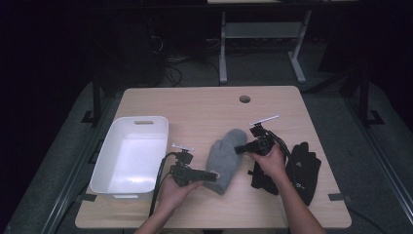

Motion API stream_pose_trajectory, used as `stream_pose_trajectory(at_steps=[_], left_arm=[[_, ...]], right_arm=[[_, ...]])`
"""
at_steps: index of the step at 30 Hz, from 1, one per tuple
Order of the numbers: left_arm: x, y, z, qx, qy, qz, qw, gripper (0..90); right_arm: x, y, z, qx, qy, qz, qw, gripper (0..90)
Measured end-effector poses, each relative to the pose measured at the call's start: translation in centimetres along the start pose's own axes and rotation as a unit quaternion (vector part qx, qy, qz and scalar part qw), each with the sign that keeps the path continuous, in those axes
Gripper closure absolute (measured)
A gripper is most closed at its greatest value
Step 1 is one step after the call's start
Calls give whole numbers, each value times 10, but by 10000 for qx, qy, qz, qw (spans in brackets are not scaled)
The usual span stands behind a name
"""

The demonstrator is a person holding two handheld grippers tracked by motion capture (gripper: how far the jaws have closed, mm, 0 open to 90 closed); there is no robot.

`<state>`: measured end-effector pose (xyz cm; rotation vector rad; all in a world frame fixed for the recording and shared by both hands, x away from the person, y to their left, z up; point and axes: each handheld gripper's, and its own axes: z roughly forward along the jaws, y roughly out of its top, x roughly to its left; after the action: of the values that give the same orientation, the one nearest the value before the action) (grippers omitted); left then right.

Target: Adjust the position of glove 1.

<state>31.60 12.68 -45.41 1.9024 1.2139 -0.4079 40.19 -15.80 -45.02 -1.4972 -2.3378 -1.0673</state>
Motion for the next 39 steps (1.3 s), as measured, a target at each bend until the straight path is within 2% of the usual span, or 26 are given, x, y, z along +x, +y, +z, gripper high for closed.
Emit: stream_pose_trajectory(at_steps=[12, 23, 29, 39], left_arm=[[-4, 1, -6, -97, -117, -21, 9999, 508], [-14, 4, -14, -172, -113, 110, 9997, 508], [-22, 7, -20, -217, -119, 245, 9994, 508], [-34, 12, -35, -351, -104, 428, 9984, 507]], right_arm=[[5, 1, -13, -115, 22, -86, 9999, 780], [12, 4, -29, -271, 52, -157, 9995, 781], [16, 5, -40, -389, 133, -124, 9991, 782], [32, 17, -61, -536, 202, -257, 9980, 783]])
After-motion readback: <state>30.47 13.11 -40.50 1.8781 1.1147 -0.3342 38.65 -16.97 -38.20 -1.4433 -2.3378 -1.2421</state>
